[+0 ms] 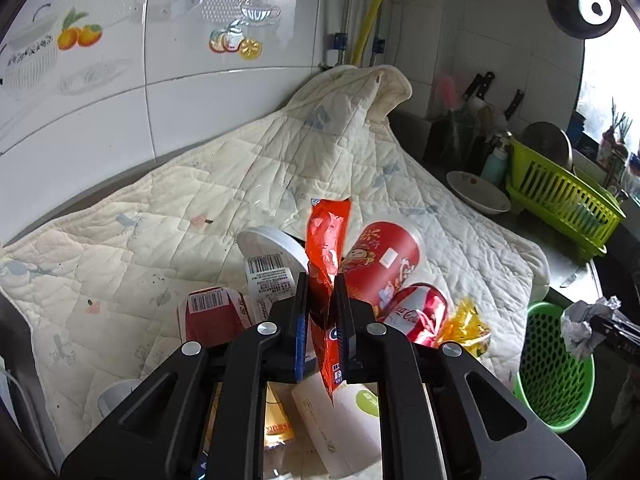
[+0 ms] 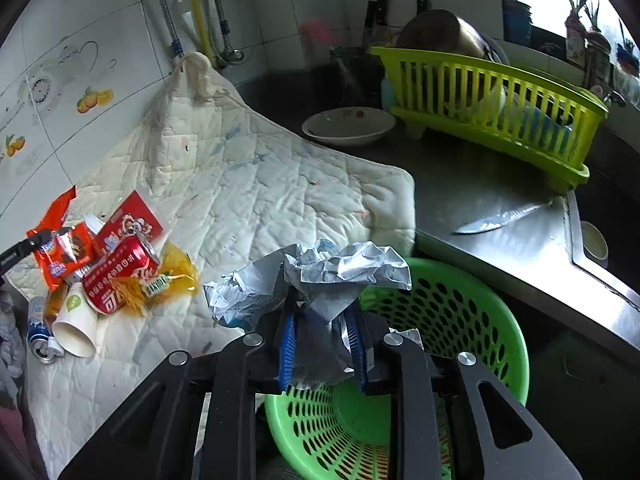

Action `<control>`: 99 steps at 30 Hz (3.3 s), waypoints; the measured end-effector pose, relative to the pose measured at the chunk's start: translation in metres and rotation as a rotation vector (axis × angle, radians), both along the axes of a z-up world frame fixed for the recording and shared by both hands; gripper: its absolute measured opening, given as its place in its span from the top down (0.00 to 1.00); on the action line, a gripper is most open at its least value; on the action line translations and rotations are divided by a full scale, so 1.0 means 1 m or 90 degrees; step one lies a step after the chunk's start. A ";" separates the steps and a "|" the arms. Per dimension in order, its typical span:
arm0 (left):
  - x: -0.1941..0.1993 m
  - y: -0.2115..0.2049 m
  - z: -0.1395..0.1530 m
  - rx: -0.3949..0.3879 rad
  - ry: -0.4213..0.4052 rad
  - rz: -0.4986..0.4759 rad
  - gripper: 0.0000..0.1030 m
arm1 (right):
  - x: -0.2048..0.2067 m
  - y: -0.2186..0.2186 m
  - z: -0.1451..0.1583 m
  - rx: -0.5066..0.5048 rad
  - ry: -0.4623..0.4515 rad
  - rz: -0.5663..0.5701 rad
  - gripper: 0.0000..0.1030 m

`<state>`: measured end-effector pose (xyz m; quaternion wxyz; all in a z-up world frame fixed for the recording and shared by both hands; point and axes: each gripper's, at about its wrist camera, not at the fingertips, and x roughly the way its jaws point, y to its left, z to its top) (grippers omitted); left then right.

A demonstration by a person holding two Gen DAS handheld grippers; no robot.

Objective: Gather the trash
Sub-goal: 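Drop the foil into the green basket with the right gripper while the left drops the orange wrapper, then grasp the blue-white can with the left gripper while the right grasps the yellow wrapper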

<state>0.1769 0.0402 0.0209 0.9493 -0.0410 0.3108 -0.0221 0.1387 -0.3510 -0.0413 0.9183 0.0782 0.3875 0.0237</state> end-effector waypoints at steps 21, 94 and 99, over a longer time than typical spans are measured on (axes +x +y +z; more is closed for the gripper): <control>-0.063 -0.143 0.028 -0.025 -0.045 -0.224 0.90 | -0.044 -0.065 -0.034 0.005 0.027 -0.095 0.44; -0.084 0.110 -0.055 -0.170 0.125 0.323 0.26 | -0.002 0.125 0.005 0.086 0.000 0.144 0.20; -0.076 0.122 -0.071 -0.224 0.157 0.333 0.25 | 0.015 0.133 0.000 0.118 0.028 0.133 0.20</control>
